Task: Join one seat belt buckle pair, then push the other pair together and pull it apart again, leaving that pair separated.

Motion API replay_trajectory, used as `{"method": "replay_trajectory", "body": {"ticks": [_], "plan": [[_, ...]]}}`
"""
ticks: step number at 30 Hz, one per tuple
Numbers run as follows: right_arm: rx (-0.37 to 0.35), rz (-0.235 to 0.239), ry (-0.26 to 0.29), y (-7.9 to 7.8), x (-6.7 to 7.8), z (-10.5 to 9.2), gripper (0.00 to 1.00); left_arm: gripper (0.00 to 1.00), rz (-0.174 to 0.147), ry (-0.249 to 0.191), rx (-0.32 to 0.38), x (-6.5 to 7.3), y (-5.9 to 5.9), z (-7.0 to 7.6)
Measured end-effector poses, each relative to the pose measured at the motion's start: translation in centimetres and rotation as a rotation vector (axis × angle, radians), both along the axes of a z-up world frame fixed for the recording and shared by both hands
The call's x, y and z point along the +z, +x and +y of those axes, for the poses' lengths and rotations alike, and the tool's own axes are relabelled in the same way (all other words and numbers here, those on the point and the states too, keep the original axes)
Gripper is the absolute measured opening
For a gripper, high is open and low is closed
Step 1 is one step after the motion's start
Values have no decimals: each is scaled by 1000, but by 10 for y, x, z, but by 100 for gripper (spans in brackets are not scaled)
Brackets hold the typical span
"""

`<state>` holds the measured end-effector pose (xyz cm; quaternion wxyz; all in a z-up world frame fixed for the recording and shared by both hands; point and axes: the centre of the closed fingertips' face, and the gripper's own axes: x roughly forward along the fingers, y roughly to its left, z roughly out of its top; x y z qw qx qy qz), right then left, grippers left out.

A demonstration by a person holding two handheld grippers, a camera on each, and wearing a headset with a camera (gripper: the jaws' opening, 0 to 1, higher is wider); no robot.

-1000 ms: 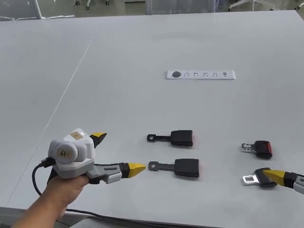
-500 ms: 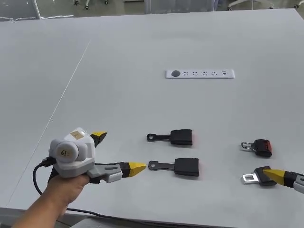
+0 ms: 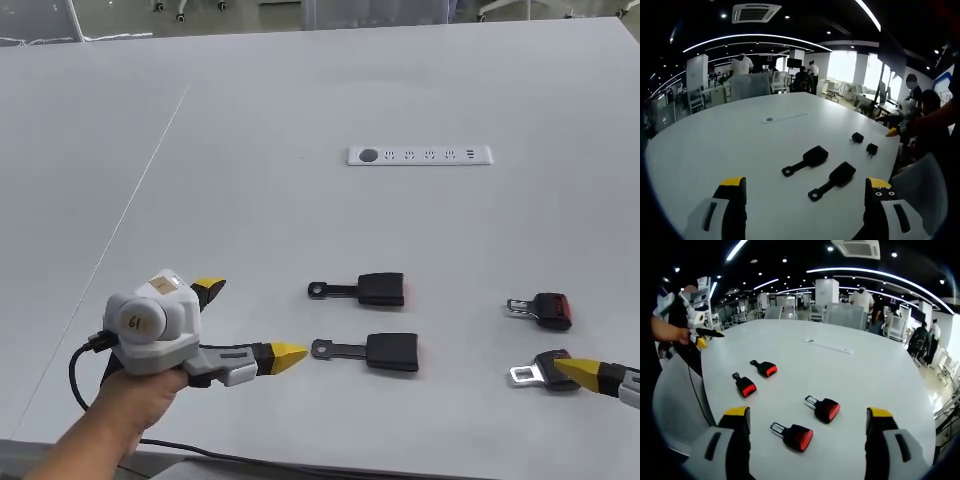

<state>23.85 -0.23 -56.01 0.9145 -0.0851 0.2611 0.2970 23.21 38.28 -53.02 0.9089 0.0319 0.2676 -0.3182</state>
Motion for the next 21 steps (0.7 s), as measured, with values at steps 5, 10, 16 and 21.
{"method": "replay_trajectory", "body": {"ticks": [5, 10, 16, 21], "plan": [[5, 2, -4, 0, -1, 0, 97, 100, -7, -7, 4, 4, 4, 0], [18, -1, 2, 2, 2, 4, 97, 100, -12, -11, 3, 5, 6, -1], [42, -2, -7, 5, 3, 8, 97, 100, -9, -3, -10, 4, 6, -3], [61, 4, 1, 5, 4, 11, 97, 100, -11, 5, -14, 5, 5, -4]]}}
